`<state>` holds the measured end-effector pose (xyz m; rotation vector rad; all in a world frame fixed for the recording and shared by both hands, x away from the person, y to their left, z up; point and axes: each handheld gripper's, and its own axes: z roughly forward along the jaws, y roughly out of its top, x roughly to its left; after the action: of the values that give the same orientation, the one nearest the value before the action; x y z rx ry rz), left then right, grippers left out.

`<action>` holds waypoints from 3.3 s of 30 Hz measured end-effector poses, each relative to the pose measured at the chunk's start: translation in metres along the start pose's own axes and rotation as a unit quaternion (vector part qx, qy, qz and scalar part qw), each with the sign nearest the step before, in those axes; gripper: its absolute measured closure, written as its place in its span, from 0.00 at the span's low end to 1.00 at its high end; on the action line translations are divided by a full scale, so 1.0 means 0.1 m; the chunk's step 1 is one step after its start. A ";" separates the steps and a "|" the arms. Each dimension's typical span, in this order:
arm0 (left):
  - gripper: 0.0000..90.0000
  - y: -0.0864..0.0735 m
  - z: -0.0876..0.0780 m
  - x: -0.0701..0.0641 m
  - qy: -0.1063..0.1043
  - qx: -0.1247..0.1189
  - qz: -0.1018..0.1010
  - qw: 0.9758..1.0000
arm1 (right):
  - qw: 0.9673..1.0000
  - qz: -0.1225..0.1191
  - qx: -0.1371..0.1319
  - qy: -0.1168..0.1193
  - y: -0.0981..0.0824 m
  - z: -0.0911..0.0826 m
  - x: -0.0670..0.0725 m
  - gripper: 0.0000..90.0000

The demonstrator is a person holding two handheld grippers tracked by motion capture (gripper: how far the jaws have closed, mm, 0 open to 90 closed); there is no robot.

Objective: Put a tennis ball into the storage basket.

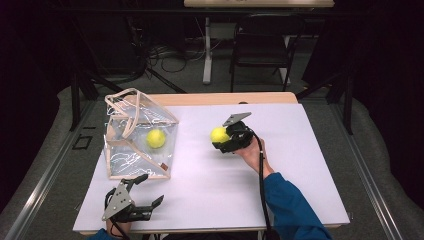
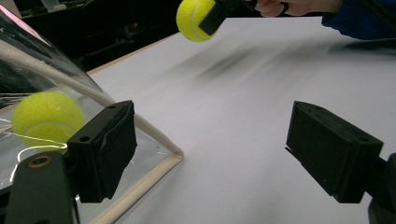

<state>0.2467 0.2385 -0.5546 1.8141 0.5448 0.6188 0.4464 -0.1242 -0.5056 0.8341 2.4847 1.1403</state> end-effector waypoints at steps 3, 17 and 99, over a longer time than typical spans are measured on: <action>0.18 0.00 0.00 0.00 0.000 0.000 0.000 1.000 | 1.000 -0.001 -0.003 0.001 0.01 -0.02 0.01 0.29; 0.18 0.00 0.00 0.00 0.001 0.000 0.000 1.000 | 1.000 -0.006 -0.016 -0.003 0.07 -0.09 0.03 0.29; 0.18 0.00 -0.01 0.00 0.002 -0.001 0.000 1.000 | 0.996 -0.019 -0.090 -0.002 0.46 -0.52 0.10 0.29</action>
<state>0.2463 0.2387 -0.5542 1.8108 0.5475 0.6225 0.4314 -0.1252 -0.4369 0.7355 2.3400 1.3245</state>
